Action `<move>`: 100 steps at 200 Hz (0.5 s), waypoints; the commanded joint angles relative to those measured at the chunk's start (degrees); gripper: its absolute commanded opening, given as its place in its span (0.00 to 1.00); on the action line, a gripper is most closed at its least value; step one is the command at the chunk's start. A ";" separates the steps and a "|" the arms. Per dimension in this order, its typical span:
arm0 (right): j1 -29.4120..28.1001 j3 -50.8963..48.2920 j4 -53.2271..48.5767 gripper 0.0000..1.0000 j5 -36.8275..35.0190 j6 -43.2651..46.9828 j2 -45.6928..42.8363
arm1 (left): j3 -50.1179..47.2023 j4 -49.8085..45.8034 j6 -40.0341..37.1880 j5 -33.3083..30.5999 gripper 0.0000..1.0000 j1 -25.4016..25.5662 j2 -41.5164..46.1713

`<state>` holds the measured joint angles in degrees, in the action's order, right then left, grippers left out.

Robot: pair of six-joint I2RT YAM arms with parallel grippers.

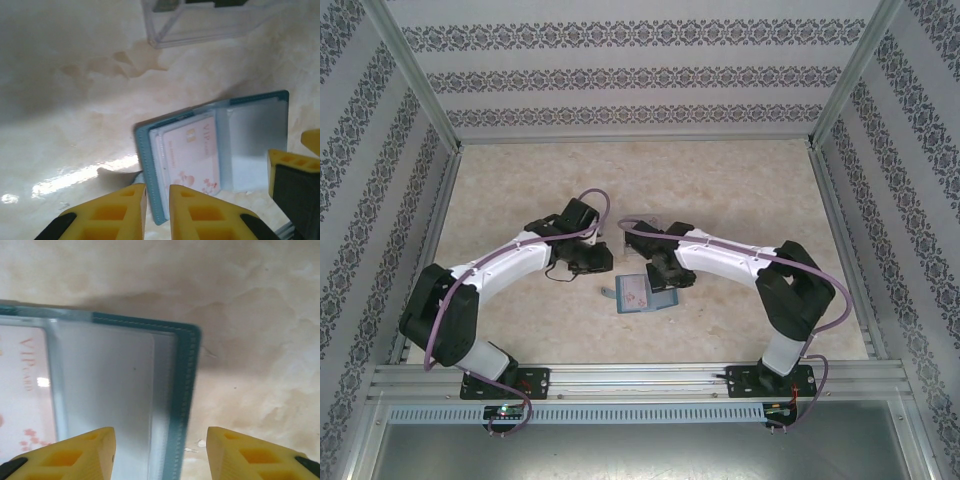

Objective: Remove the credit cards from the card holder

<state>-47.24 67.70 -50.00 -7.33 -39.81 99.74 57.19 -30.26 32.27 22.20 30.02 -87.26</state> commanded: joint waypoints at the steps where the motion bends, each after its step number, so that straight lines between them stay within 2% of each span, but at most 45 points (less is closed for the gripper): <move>1: 1.23 -2.74 1.90 0.51 1.44 1.20 -1.81 | 1.70 -2.28 1.59 -1.27 0.20 2.73 -1.71; 43: 3.36 -8.43 8.89 0.47 7.11 0.81 -2.79 | 2.66 -1.38 3.74 -1.50 0.20 6.78 -4.72; 100: 3.75 -13.43 12.55 0.31 10.05 -1.19 -6.33 | 4.29 -1.64 5.77 -3.01 0.20 10.86 -9.10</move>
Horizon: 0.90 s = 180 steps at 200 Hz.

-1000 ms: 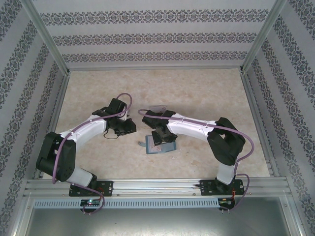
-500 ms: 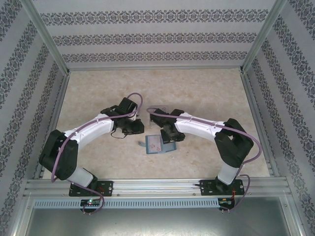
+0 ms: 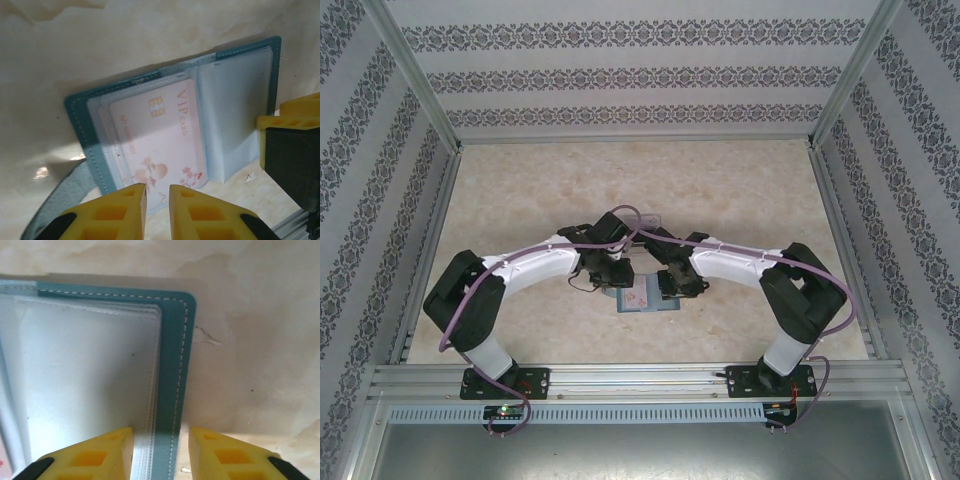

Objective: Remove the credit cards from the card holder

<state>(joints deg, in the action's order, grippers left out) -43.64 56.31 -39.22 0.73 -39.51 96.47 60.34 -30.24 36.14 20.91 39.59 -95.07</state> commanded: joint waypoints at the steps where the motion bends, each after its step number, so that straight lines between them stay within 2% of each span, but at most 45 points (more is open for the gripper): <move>1: 0.18 -2.06 1.78 0.30 1.94 -1.47 -3.17 | 1.12 -1.66 1.91 -1.73 0.20 1.32 -1.32; 23: 0.28 -2.44 0.57 0.30 0.92 -1.63 -5.27 | 0.66 -1.60 2.11 -2.62 0.20 1.36 -2.22; 54: 0.55 -2.01 -0.75 0.37 0.75 -1.71 -8.62 | -0.62 0.38 2.55 -2.28 0.20 1.28 -2.76; 100: 1.23 0.23 -1.76 0.37 2.29 -1.78 -12.40 | -2.91 4.17 3.65 -0.17 0.19 0.67 -3.28; 140: 1.67 0.83 3.49 0.32 9.78 -3.16 -12.38 | -4.67 5.34 3.70 0.00 0.19 -0.02 -2.69; 180: 1.82 -0.17 13.04 0.27 19.12 -6.44 -8.35 | -5.65 5.98 3.50 0.31 0.19 -0.39 -2.58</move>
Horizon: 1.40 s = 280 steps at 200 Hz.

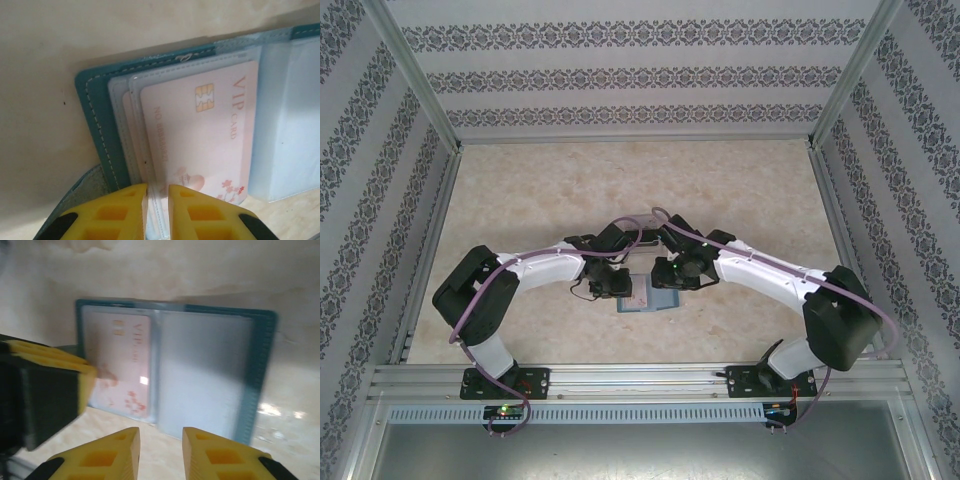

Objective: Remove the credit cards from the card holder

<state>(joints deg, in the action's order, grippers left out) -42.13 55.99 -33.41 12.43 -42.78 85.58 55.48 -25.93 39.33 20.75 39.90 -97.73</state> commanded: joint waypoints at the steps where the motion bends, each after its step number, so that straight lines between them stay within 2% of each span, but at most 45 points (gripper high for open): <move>1: 0.30 0.12 7.49 0.27 7.65 -3.26 2.60 | -0.85 1.68 0.31 0.44 0.19 -0.70 0.09; 40: 0.39 -0.31 13.34 0.20 10.65 -5.11 7.67 | -0.93 1.02 -0.47 0.03 0.19 -0.87 -0.51; 86: 0.52 -0.91 15.83 0.18 11.13 -5.14 12.03 | -0.69 0.06 -0.92 -0.57 0.16 -0.96 -0.60; 230: 0.58 -1.40 11.64 0.21 5.87 -1.91 14.36 | 0.03 -2.63 -1.38 -2.06 0.16 -0.94 -0.19; 280: 0.57 -1.60 10.23 0.24 3.90 -1.34 14.10 | 0.24 -3.01 -1.42 -2.23 0.16 -0.96 -0.09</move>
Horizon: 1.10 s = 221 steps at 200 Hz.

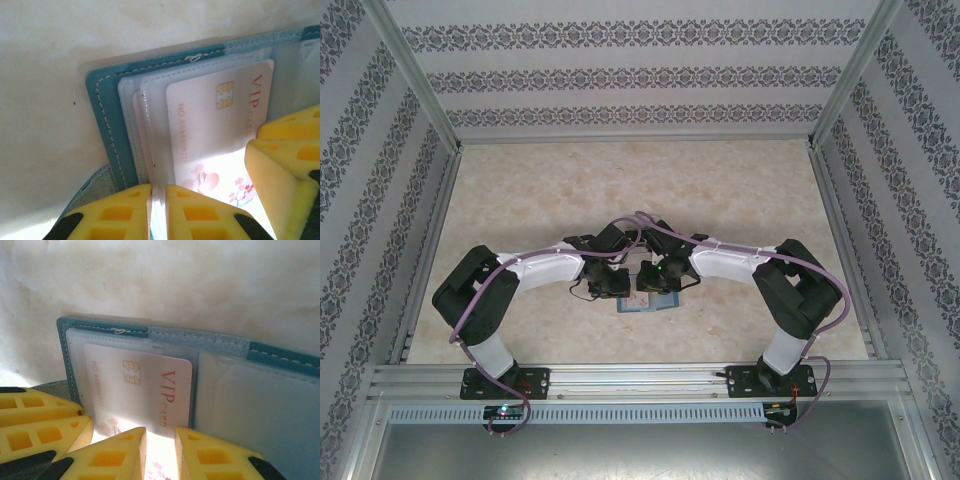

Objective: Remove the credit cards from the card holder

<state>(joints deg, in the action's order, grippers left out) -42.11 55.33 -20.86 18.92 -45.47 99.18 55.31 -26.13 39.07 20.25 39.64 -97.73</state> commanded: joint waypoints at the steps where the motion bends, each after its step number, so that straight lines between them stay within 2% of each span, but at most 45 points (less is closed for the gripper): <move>1: 0.58 -0.93 -2.37 0.24 -2.62 1.35 0.54 | 0.37 -2.84 -1.17 -1.76 0.16 -0.70 -0.09; 61: 0.58 -0.31 -4.87 0.30 -4.07 1.63 -2.96 | 1.64 -4.32 -1.36 -2.41 0.16 -0.70 0.70; 125: 1.65 -1.10 -3.69 0.31 -2.41 0.50 -7.83 | 6.31 -8.13 -2.22 -4.55 0.20 -0.20 1.70; 163: 2.64 -2.80 -1.54 0.31 -0.74 -0.01 -7.34 | 8.31 -8.95 -2.29 -5.84 0.26 1.00 -0.90; 221: 3.30 -3.66 1.67 0.30 2.34 -0.25 -4.77 | 8.69 -10.86 -3.43 -8.98 0.27 2.02 -4.70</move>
<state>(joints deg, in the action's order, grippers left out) -39.46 52.34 -21.17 19.31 -45.15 92.66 63.37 -33.32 37.41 13.82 40.88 -100.92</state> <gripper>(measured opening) 0.301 0.269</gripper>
